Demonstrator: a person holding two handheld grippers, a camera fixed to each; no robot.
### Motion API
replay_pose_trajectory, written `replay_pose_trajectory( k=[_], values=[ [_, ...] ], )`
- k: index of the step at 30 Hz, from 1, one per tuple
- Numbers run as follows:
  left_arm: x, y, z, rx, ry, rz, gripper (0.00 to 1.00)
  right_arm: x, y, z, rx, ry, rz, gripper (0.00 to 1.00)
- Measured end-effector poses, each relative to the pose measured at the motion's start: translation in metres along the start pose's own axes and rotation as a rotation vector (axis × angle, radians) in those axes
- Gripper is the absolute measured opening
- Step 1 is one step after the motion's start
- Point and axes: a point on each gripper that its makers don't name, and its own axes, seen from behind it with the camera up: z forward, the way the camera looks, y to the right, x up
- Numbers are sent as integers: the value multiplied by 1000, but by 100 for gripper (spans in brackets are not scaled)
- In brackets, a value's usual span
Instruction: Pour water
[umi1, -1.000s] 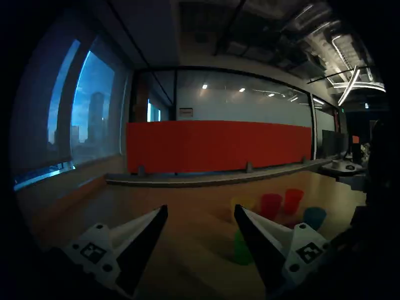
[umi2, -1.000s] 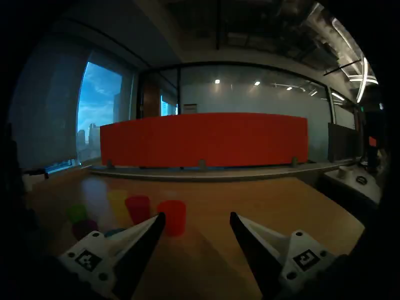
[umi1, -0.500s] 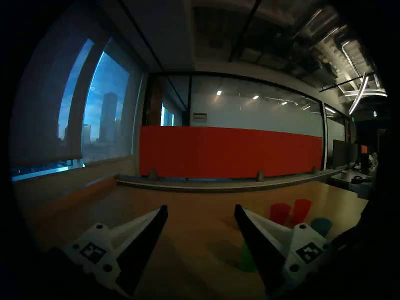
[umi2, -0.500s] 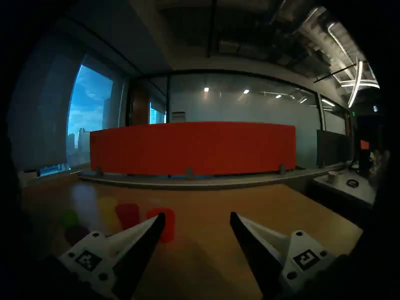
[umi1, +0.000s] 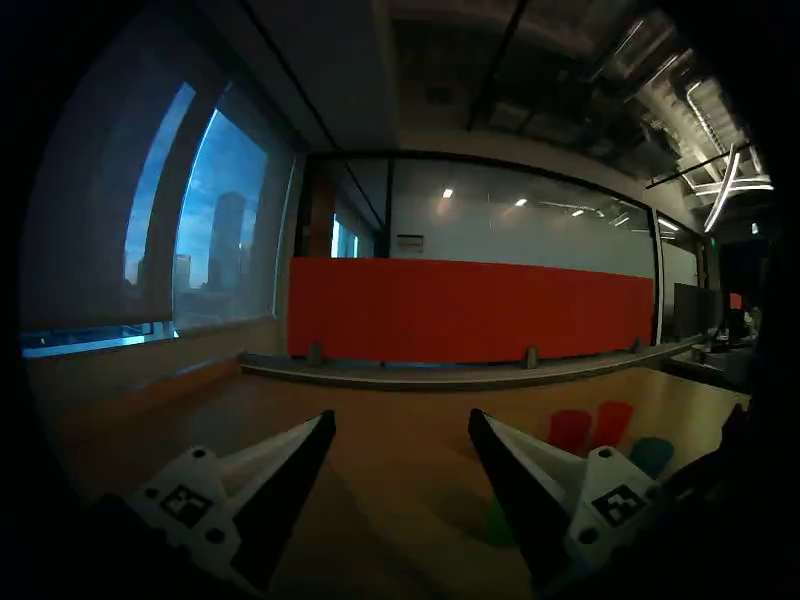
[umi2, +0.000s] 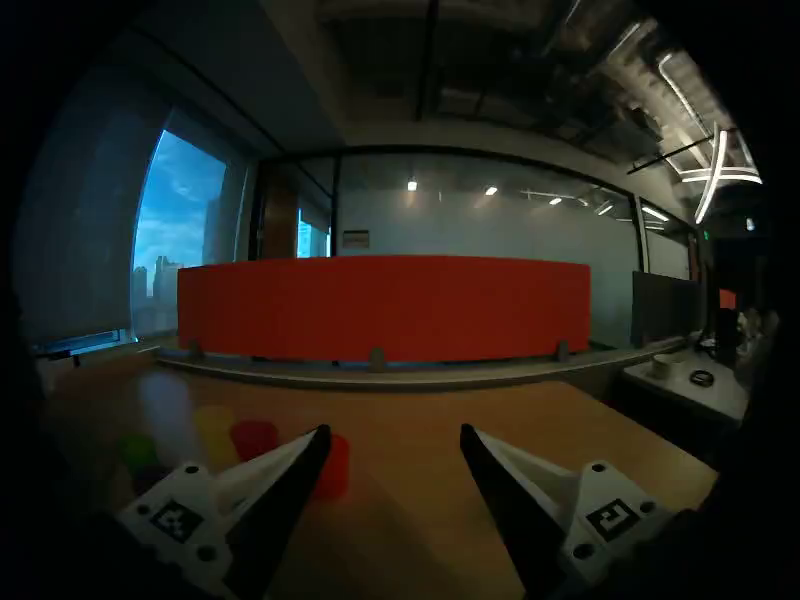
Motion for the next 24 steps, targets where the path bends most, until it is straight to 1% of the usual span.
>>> replay_pose_trajectory(
  k=[5, 8, 14, 18, 24],
  values=[
    [-4, 2, 0, 7, 27, 12, 99, 5, 1, -3, -8, 10, 4, 100],
    [-11, 2, 0, 6, 31, 28, 99, 3, 2, -5, -9, 5, 8, 100],
    [-27, -6, 2, 13, 25, 54, 99, -4, 7, -10, -26, -15, 2, 100],
    [-36, -11, 4, 18, 25, 57, 99, -6, 10, -12, -37, -25, -7, 100],
    [-41, -11, 9, 9, 30, 46, 99, -1, 13, -13, -46, -20, -14, 100]
  ],
)
